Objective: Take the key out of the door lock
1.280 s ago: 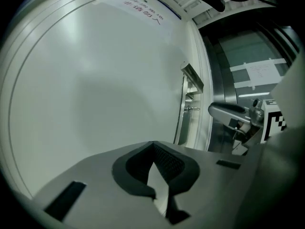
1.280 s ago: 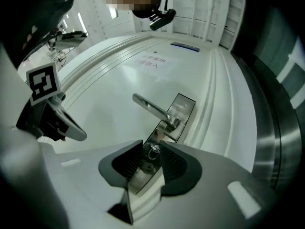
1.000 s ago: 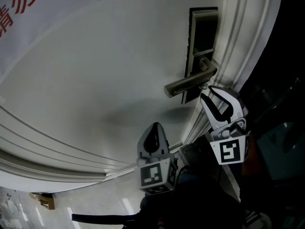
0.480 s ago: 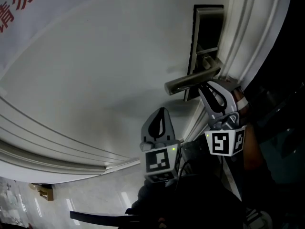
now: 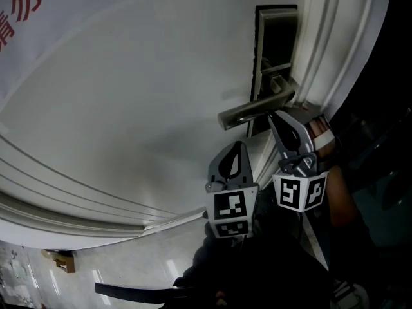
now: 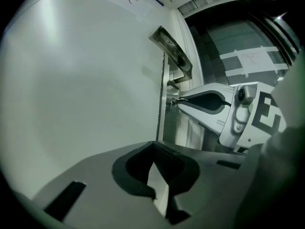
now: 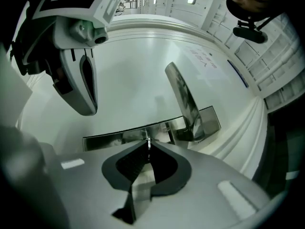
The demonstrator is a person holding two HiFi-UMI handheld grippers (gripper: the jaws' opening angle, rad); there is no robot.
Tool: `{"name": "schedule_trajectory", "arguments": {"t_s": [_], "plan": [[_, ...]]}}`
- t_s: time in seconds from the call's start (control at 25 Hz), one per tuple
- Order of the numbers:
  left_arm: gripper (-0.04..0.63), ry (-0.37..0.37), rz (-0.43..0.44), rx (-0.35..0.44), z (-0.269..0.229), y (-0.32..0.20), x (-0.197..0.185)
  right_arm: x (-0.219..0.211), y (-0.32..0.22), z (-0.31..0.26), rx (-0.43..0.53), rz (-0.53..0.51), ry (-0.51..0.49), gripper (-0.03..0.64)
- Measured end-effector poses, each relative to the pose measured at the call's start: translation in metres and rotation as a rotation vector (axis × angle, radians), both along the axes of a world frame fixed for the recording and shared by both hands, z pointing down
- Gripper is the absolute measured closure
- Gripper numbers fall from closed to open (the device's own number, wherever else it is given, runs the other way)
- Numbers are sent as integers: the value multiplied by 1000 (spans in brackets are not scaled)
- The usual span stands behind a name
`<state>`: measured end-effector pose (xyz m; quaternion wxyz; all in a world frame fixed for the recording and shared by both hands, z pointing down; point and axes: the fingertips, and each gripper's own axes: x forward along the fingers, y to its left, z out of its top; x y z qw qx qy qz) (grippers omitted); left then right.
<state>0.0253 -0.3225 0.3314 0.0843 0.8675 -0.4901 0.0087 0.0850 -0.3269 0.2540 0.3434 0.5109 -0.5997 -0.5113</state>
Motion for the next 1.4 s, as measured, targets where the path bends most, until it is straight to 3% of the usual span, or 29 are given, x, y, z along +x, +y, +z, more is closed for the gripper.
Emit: {"name": "schedule_trajectory", "arguments": {"t_s": [0.52, 1.4], "plan": [[595, 24, 40, -16, 1, 3, 13, 0, 0, 0, -26, 9, -24, 600], [595, 42, 30, -19, 3, 2, 7, 1, 0, 0, -83, 22, -68, 604]]}}
